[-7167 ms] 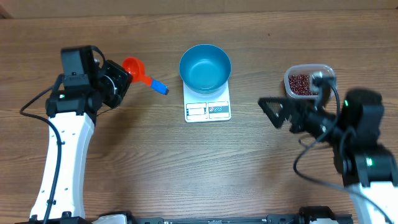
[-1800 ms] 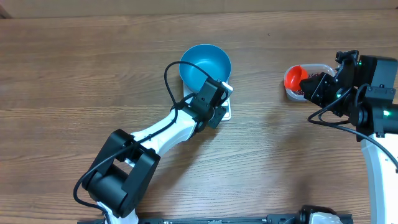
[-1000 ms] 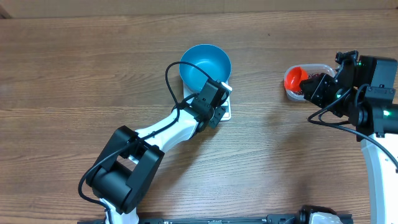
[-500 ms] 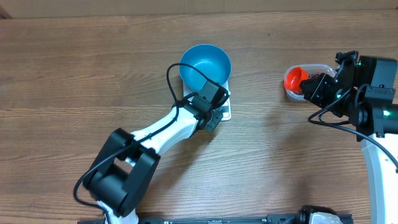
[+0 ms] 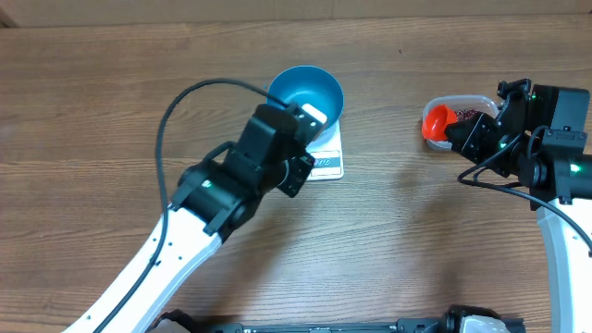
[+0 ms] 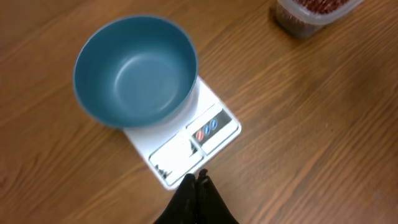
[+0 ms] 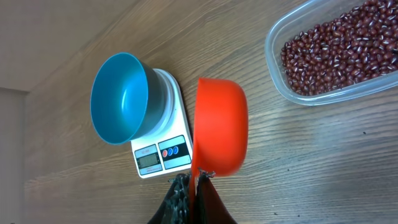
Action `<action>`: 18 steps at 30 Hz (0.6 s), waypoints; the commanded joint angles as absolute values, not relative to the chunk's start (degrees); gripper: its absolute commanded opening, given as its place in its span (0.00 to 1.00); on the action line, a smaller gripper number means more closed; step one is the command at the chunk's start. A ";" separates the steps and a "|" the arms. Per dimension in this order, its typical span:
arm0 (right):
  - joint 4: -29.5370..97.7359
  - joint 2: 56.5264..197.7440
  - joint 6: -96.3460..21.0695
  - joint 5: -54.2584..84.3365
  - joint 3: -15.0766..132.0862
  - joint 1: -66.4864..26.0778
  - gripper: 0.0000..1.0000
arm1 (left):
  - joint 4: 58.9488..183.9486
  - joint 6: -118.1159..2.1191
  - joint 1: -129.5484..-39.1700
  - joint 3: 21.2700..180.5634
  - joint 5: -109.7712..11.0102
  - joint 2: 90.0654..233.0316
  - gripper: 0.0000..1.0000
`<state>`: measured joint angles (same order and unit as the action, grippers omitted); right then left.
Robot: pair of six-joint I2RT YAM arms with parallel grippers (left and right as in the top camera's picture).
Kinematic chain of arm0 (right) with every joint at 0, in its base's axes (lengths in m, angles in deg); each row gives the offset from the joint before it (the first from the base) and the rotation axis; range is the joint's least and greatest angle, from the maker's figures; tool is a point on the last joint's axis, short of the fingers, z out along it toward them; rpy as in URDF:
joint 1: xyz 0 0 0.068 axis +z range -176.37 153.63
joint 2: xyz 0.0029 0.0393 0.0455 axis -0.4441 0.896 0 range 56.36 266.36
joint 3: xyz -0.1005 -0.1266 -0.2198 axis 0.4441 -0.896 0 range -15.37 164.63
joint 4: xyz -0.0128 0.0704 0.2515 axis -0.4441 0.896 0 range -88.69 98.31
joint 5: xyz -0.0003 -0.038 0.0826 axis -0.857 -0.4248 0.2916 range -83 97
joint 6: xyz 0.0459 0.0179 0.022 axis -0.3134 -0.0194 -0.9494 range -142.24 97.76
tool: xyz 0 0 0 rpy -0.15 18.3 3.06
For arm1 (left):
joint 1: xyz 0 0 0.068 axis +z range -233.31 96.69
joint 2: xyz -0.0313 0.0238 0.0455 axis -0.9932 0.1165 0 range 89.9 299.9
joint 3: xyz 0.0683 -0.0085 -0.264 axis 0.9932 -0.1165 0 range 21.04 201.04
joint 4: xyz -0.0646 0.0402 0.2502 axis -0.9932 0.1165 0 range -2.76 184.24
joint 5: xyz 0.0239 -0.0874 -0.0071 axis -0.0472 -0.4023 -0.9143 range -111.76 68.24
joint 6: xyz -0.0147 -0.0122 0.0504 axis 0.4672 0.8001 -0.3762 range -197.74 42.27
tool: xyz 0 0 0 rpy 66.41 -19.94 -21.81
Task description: Scoop item into bowl and weigh 150g on scale
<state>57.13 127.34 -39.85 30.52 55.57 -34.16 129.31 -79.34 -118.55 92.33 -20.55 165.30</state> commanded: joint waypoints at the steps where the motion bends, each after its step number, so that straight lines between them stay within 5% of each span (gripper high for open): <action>1: 57.26 126.91 -38.40 29.93 57.03 -34.38 0.04 | 132.32 -77.48 -115.49 92.68 -21.40 163.11 0.04; 18: 59.68 128.50 -38.18 29.52 57.03 -34.38 0.04 | 136.76 -82.49 -110.60 92.17 -26.26 168.99 0.04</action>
